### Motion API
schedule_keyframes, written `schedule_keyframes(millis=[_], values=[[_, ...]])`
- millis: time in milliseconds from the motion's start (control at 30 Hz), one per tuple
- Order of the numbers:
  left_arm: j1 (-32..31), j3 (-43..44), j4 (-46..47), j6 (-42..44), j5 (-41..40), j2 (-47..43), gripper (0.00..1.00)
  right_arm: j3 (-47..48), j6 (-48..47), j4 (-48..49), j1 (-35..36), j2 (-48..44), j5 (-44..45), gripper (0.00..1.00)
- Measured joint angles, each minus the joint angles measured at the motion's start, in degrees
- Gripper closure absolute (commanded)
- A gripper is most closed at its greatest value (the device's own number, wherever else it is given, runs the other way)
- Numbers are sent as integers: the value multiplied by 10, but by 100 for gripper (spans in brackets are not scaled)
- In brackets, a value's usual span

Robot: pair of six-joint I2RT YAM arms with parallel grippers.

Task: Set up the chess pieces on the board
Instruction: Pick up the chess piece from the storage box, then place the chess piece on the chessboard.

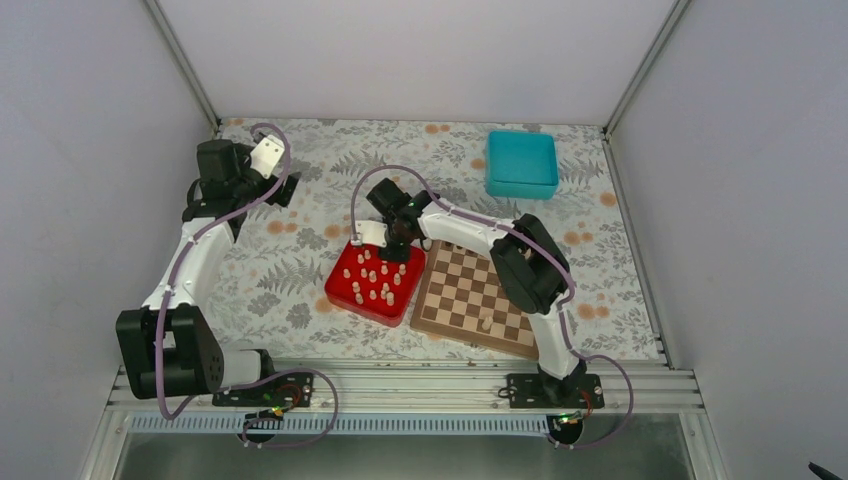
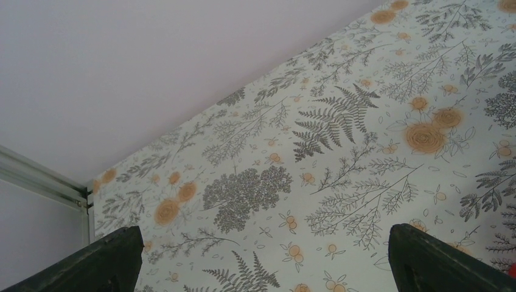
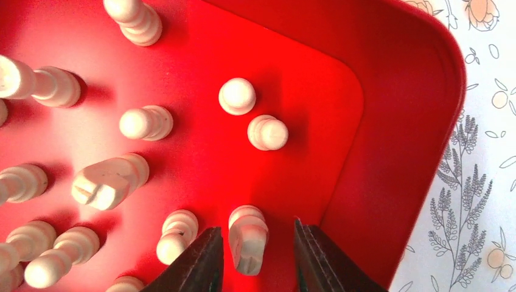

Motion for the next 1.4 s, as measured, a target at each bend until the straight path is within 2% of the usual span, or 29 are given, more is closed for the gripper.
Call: schedule_keyframes(millis=[133,233,433,600,700,867,1000,1133,1233,1400], values=[[0,0,0,0,2,-5,0,6,1,1,0,6,6,83],[0,0,0,0,4,-6,0,13,4,-2,2,15,11,84],[0,0,0,0,7,-6,0,16,7,-9,7,17,15,95],[0,0,0,0,12,-6,0,12,9,-19,7,6,12,96],[0,0,0,0,13,-6,0,0,10,-39,7,-30,3,96],[0,0,-1,0,12,-8,0,-69,10,-63,6,-181,-9,96],[0,0,-1,3,10,-13,0,-187,7,-75,-11,-351,-15,96],[0,0,0,4,3,-14,0,-297,-1,-100,-64,-487,-13,96],[0,0,0,4,-3,-14,0,-365,-11,-125,-99,-578,-3,96],[0,-7,4,4,-15,-14,0,-434,-25,-162,-115,-688,1,96]])
